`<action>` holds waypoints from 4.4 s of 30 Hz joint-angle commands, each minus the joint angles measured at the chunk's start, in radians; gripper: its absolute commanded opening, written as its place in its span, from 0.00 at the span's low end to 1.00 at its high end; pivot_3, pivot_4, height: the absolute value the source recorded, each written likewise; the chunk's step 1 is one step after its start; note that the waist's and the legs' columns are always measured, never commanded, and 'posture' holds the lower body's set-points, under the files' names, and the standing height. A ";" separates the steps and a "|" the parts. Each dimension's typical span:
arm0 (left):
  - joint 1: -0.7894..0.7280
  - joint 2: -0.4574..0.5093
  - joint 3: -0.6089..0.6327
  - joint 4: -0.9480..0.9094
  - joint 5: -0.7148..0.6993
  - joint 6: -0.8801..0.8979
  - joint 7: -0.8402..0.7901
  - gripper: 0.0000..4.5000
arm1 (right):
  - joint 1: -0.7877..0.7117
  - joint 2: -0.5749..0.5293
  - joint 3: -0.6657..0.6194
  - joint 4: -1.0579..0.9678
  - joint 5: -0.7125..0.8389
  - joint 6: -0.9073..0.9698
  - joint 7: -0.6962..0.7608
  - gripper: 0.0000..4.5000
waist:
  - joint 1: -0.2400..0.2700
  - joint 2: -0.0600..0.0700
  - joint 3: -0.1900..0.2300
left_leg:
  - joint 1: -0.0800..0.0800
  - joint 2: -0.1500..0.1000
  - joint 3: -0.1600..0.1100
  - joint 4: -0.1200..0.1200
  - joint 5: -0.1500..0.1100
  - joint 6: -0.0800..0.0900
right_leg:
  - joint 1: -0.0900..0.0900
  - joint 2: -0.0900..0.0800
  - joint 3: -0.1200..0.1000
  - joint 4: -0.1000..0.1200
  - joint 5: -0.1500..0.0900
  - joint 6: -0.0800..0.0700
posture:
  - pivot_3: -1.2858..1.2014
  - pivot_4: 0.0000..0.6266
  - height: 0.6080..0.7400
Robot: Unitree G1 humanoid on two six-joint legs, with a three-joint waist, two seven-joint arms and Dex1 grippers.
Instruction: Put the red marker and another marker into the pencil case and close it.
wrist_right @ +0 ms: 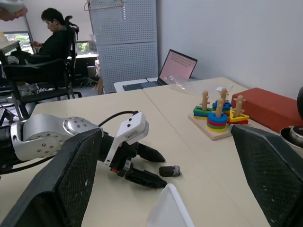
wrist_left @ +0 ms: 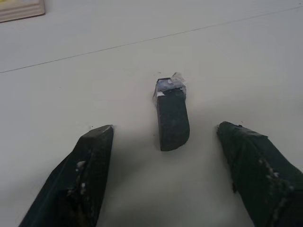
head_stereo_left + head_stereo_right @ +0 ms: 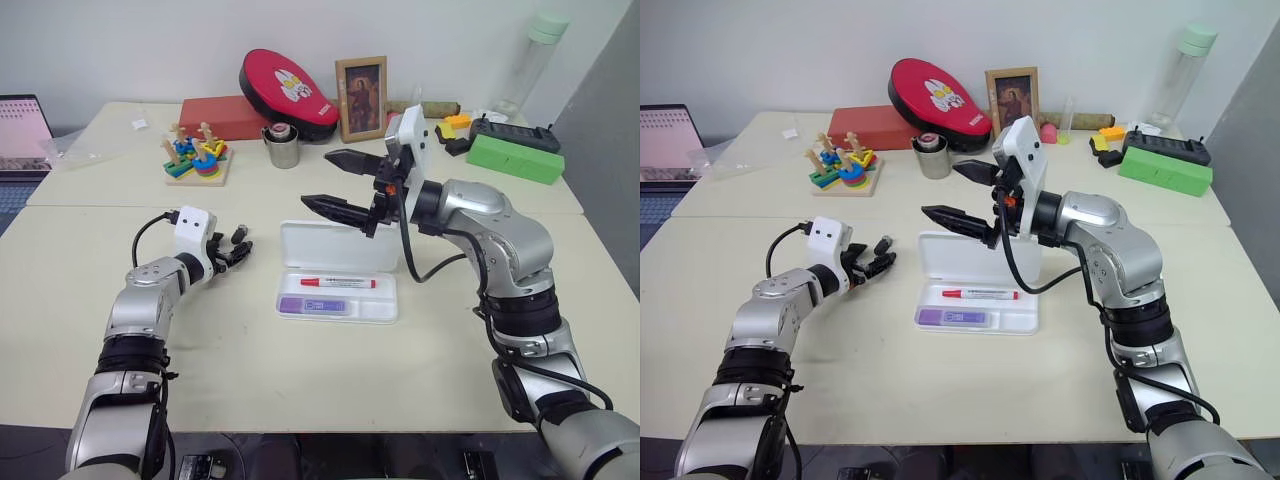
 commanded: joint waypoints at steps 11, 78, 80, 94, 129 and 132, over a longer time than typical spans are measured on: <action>-0.023 -0.032 -0.003 0.053 0.036 -0.045 0.004 0.19 | -0.007 -0.015 -0.013 -0.032 0.012 -0.017 -0.002 1.00 | 0.003 0.000 0.000 | 0.000 0.000 -0.001 0.000 0.000 0.000 | 0.000 0.000 -0.001 0.000 0.000 0.000 | 0.52 0.24 1.00; -0.036 -0.145 -0.444 -0.517 -0.040 0.066 -0.545 0.90 | 0.487 -0.513 -0.191 -0.353 0.201 0.077 0.093 1.00 | 0.003 0.000 0.001 | -0.001 0.000 -0.001 0.002 0.001 -0.002 | 0.003 0.000 0.000 -0.003 -0.001 0.001 | 0.52 0.24 1.00; -0.022 -0.145 -0.421 -0.551 -0.058 0.091 -0.524 0.99 | 0.458 -0.501 -0.178 -0.335 0.195 0.062 0.098 1.00 | 0.003 0.000 0.001 | -0.001 0.000 -0.001 0.002 0.001 -0.002 | 0.003 0.000 0.000 -0.003 -0.001 0.001 | 0.52 0.24 1.00; 0.238 -0.082 0.214 -1.068 -0.452 0.441 -0.103 1.00 | -0.129 -0.177 0.078 0.358 -0.129 -0.083 -0.018 0.61 | -0.015 0.001 0.002 | 0.000 0.000 -0.002 0.002 0.001 -0.002 | 0.002 0.000 0.000 -0.002 0.000 0.000 | 0.52 0.24 1.00; 0.450 0.212 0.251 -1.068 -0.577 0.429 -0.124 1.00 | 0.182 -0.150 0.292 0.022 -0.298 -0.045 0.190 0.01 | 0.000 0.000 0.001 | 0.001 0.000 -0.001 0.002 0.001 -0.003 | 0.002 0.000 0.000 -0.002 -0.001 0.000 | 0.52 0.24 1.00; 0.423 0.188 0.231 -0.999 -0.507 0.403 -0.058 1.00 | 0.192 -0.134 0.156 0.016 -0.222 -0.039 0.158 0.05 | 0.001 0.000 0.001 | 0.001 0.000 -0.001 0.002 0.002 -0.003 | 0.002 0.000 0.000 -0.002 0.000 0.000 | 0.52 0.24 1.00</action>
